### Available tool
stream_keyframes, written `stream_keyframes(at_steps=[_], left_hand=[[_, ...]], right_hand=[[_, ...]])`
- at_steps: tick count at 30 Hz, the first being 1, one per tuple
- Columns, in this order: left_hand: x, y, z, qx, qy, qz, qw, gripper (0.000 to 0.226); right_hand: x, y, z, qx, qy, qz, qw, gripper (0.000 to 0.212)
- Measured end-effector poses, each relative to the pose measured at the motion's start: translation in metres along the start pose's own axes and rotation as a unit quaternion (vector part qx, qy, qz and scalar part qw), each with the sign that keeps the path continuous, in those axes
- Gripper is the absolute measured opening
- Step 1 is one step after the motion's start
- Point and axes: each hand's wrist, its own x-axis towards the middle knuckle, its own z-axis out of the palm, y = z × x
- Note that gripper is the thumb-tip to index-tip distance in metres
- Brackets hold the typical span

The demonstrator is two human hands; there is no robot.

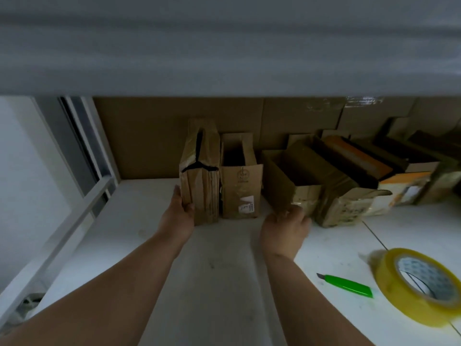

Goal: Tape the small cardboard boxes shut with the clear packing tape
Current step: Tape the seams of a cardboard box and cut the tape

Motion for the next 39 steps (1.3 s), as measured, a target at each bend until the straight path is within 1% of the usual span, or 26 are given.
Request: stream_keyframes(at_steps=[1,2,3,4,5,7,10,13,15,16,17,19,20,22,23,24,25,26,28,29,31,33,34,35,37,39], left_hand=[[0.000,-0.001,0.005,-0.029,0.017,-0.022,0.999,0.056],[0.000,-0.002,0.011,-0.054,0.034,-0.041,0.997,0.048],[-0.003,0.000,0.015,-0.061,0.045,-0.052,0.996,0.035],[-0.005,0.003,0.019,-0.050,0.048,-0.057,0.996,0.025],[-0.007,0.006,0.024,-0.038,0.045,-0.053,0.997,0.023],[-0.012,0.014,0.030,-0.024,0.033,-0.039,0.998,0.036],[-0.017,0.021,0.035,-0.018,0.024,-0.028,0.999,0.048],[-0.024,0.020,0.041,-0.030,0.022,-0.097,0.995,0.072],[-0.028,0.019,0.050,-0.064,0.050,-0.142,0.987,0.086],[-0.029,0.018,0.056,-0.063,0.082,-0.153,0.983,0.086],[-0.031,0.016,0.063,-0.045,0.128,-0.156,0.978,0.080],[-0.037,0.017,0.078,0.024,0.216,-0.131,0.967,0.050],[-0.044,0.021,0.087,0.059,0.227,-0.097,0.967,0.036],[-0.060,0.031,0.112,0.117,0.199,-0.022,0.973,0.027],[-0.068,0.038,0.127,0.137,0.168,0.012,0.976,0.028],[-0.075,0.045,0.141,0.148,0.131,0.042,0.979,0.031],[-0.080,0.053,0.154,0.152,0.087,0.069,0.982,0.035],[-0.084,0.061,0.167,0.153,0.042,0.094,0.983,0.039],[-0.091,0.077,0.190,0.159,-0.042,0.131,0.978,0.047],[-0.093,0.084,0.200,0.164,-0.073,0.140,0.974,0.050],[-0.095,0.095,0.217,0.180,-0.112,0.148,0.966,0.054],[-0.095,0.102,0.229,0.195,-0.132,0.139,0.962,0.058],[-0.095,0.102,0.234,0.198,-0.136,0.133,0.962,0.059],[-0.095,0.102,0.238,0.201,-0.133,0.128,0.962,0.059],[-0.098,0.100,0.244,0.200,-0.119,0.122,0.965,0.058],[-0.096,0.098,0.247,0.208,-0.118,0.122,0.963,0.059]], right_hand=[[0.004,0.006,-0.006,0.021,0.028,0.024,0.999,0.042],[0.011,0.010,-0.011,0.037,0.030,0.048,0.998,0.048],[0.018,0.012,-0.015,0.044,0.005,0.070,0.997,0.055],[0.025,0.013,-0.019,0.040,-0.041,0.083,0.995,0.061],[0.030,0.012,-0.021,0.028,-0.094,0.082,0.992,0.065],[0.038,0.009,-0.023,0.004,-0.184,0.046,0.982,0.066],[0.043,0.004,-0.023,-0.030,-0.269,0.004,0.963,0.060],[0.049,0.010,-0.032,-0.022,-0.306,0.012,0.952,0.057],[0.058,0.018,-0.043,-0.002,-0.279,0.009,0.960,0.052],[0.063,0.021,-0.051,0.007,-0.245,0.000,0.969,0.048],[0.068,0.023,-0.060,0.017,-0.202,-0.012,0.979,0.044],[0.077,0.024,-0.079,0.049,-0.106,-0.034,0.993,0.034],[0.082,0.025,-0.087,0.070,-0.057,-0.038,0.995,0.031],[0.095,0.028,-0.103,0.109,0.016,-0.012,0.994,0.038],[0.104,0.030,-0.111,0.115,0.024,0.017,0.993,0.044],[0.112,0.033,-0.117,0.110,0.006,0.052,0.992,0.050],[0.120,0.033,-0.123,0.101,-0.036,0.079,0.991,0.054],[0.127,0.035,-0.124,0.091,-0.091,0.084,0.988,0.059],[0.137,0.037,-0.126,0.080,-0.186,0.046,0.978,0.067],[0.142,0.041,-0.125,0.085,-0.209,0.030,0.974,0.069],[0.154,0.051,-0.121,0.108,-0.243,0.023,0.964,0.071],[0.160,0.049,-0.132,0.119,-0.271,0.030,0.955,0.072],[0.161,0.049,-0.139,0.118,-0.276,0.032,0.953,0.068],[0.165,0.050,-0.146,0.117,-0.270,0.033,0.955,0.063],[0.173,0.056,-0.156,0.094,-0.211,0.039,0.972,0.051],[0.184,0.063,-0.162,0.080,-0.137,0.069,0.985,0.052]])
